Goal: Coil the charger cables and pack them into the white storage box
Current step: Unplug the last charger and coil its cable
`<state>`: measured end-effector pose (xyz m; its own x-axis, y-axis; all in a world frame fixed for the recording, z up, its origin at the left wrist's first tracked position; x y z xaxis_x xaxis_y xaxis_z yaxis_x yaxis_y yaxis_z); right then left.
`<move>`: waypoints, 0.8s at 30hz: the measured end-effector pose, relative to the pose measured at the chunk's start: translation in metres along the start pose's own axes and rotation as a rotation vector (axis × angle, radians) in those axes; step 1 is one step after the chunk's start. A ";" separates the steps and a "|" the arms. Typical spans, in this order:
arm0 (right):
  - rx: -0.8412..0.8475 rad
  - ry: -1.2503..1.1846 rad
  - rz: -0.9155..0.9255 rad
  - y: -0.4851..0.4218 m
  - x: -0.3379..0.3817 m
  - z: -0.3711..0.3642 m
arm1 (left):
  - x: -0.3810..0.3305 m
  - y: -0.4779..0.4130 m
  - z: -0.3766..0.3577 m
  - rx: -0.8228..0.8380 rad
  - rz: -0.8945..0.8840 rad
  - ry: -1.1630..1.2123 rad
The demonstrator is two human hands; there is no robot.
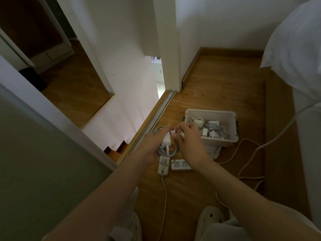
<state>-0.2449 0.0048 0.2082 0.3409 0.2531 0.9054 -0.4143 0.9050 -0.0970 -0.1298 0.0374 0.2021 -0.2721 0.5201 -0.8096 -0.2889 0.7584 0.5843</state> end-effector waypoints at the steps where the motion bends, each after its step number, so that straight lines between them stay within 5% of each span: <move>1: -0.047 0.014 0.044 0.001 0.004 0.002 | 0.000 0.000 -0.001 -0.010 -0.013 -0.016; 5: -0.146 -0.197 0.079 0.006 0.025 0.013 | 0.001 -0.004 0.005 -0.121 -0.087 -0.164; 11: -0.147 -0.480 0.039 0.014 0.044 0.025 | 0.000 -0.007 0.015 0.028 -0.030 0.116; 18: -0.166 -0.392 -0.353 -0.004 0.016 0.039 | -0.018 -0.001 0.011 0.114 -0.225 0.150; 24: -0.022 -0.356 -0.434 -0.008 0.002 0.037 | -0.024 0.006 0.000 0.241 -0.314 0.080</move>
<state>-0.2720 -0.0141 0.2259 0.1687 -0.2714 0.9476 -0.2806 0.9083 0.3101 -0.1246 0.0299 0.2253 -0.2782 0.2237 -0.9341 -0.1487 0.9507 0.2720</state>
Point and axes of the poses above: each hand's wrist, its own y-axis away from the middle knuckle, its own z-axis out of the back of the hand, x = y × z, the point moved 3 cm from there along -y, towards the middle knuckle
